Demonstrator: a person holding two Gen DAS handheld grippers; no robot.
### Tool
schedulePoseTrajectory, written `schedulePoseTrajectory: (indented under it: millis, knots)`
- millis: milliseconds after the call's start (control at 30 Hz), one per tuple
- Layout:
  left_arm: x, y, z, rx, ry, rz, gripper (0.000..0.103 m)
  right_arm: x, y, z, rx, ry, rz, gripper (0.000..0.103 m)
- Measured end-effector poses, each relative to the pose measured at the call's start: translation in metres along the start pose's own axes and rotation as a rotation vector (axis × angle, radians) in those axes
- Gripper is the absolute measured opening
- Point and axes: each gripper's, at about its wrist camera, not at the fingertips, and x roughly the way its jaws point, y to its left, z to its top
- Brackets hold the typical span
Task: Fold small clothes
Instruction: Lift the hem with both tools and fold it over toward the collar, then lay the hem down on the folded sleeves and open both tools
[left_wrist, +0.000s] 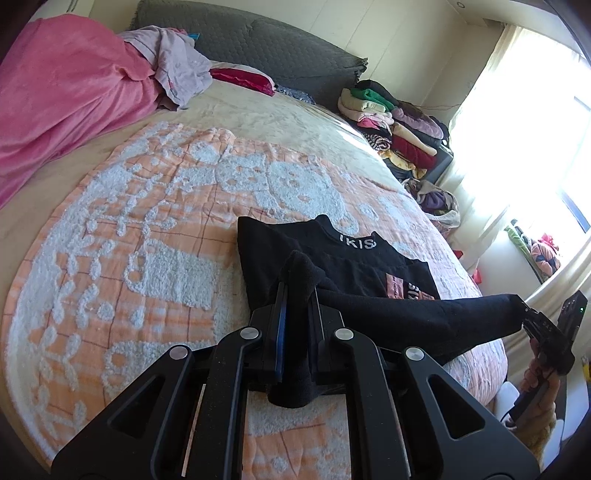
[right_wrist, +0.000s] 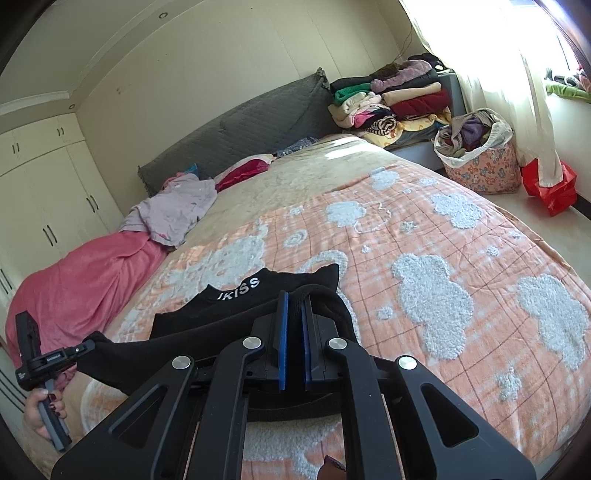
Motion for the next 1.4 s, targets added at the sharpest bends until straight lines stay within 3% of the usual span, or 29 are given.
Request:
schedulePoseTrajectory:
  millis: [400,600,733,800,833,900,967,1100,1167,1233,1400]
  knots:
    - [0.038,0.014,0.029,-0.052,0.026,0.036,0.003,0.048,-0.001,0.021,0.019,0.028,-0.045,0.005]
    - [0.070,0.030,0.036,-0.107,0.088,0.055,0.004,0.094,-0.011,0.021,0.035,0.105,-0.083,0.005]
    - [0.082,0.044,0.033,-0.136,0.087,0.087,0.012,0.121,-0.022,0.012,0.060,0.171,-0.113,0.006]
    - [0.082,0.050,0.033,-0.150,0.065,0.094,0.017,0.129,-0.028,0.007,0.074,0.195,-0.135,0.015]
    - [0.080,0.053,0.032,-0.152,0.054,0.100,0.022,0.129,-0.030,0.006,0.080,0.193,-0.141,0.027]
    - [0.073,0.055,0.032,-0.146,0.028,0.118,0.023,0.122,-0.033,0.003,0.090,0.173,-0.137,0.031]
    - [0.061,0.049,0.033,-0.105,-0.013,0.143,0.023,0.112,-0.032,0.002,0.086,0.139,-0.140,0.043]
    - [0.041,0.024,0.034,-0.005,-0.070,0.137,0.023,0.081,-0.019,-0.002,0.017,0.077,-0.134,0.047]
    - [0.037,0.004,0.029,0.071,-0.068,0.112,0.028,0.068,-0.010,-0.006,-0.031,0.060,-0.136,0.048]
    - [0.040,-0.014,0.020,0.144,-0.041,0.100,0.030,0.060,-0.003,-0.009,-0.069,0.070,-0.127,0.047]
    - [0.064,-0.051,-0.014,0.281,0.094,0.033,0.030,0.058,0.018,-0.028,-0.188,0.171,-0.106,0.034]
